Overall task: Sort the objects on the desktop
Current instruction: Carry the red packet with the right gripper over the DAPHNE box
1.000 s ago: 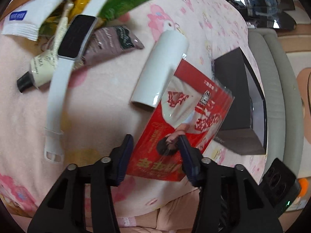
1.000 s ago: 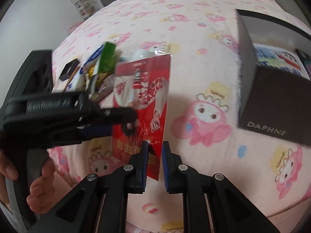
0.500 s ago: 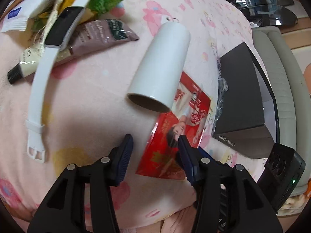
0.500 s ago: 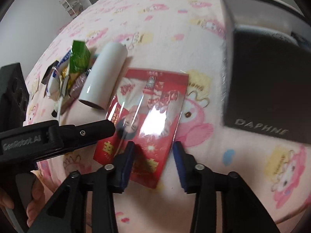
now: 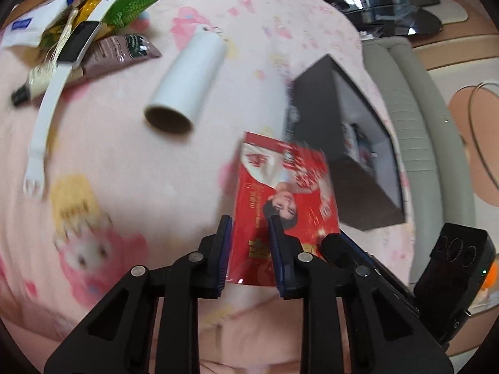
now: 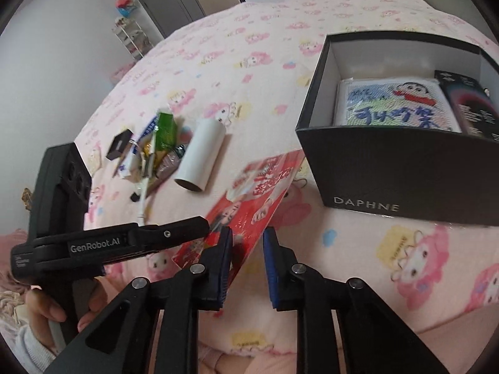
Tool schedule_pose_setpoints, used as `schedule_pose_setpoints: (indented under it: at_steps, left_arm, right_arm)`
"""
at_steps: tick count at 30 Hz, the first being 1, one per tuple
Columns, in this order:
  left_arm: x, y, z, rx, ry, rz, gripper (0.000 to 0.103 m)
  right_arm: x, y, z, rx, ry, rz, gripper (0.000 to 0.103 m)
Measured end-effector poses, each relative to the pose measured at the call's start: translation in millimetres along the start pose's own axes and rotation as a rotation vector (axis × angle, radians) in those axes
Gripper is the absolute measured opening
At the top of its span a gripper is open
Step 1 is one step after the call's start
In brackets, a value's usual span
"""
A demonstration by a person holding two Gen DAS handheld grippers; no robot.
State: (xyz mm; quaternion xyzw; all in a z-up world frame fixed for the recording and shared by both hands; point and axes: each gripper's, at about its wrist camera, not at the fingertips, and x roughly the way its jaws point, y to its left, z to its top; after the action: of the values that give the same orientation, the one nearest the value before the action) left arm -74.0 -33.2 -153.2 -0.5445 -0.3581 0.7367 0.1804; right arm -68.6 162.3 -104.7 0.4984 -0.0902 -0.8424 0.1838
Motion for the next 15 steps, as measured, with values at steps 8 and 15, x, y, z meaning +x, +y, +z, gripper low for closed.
schedule_pose_setpoints:
  at_steps: [8,15]
  left_arm:
    - [-40,-63,-10,-0.073,-0.036,0.058,0.023]
    - [-82,-146,7,0.053,-0.124,0.02,0.023]
  right_arm:
    - [-60,18,8,0.013,-0.043,-0.036,0.016]
    - [-138,40,41,-0.013,-0.192,-0.061,0.015]
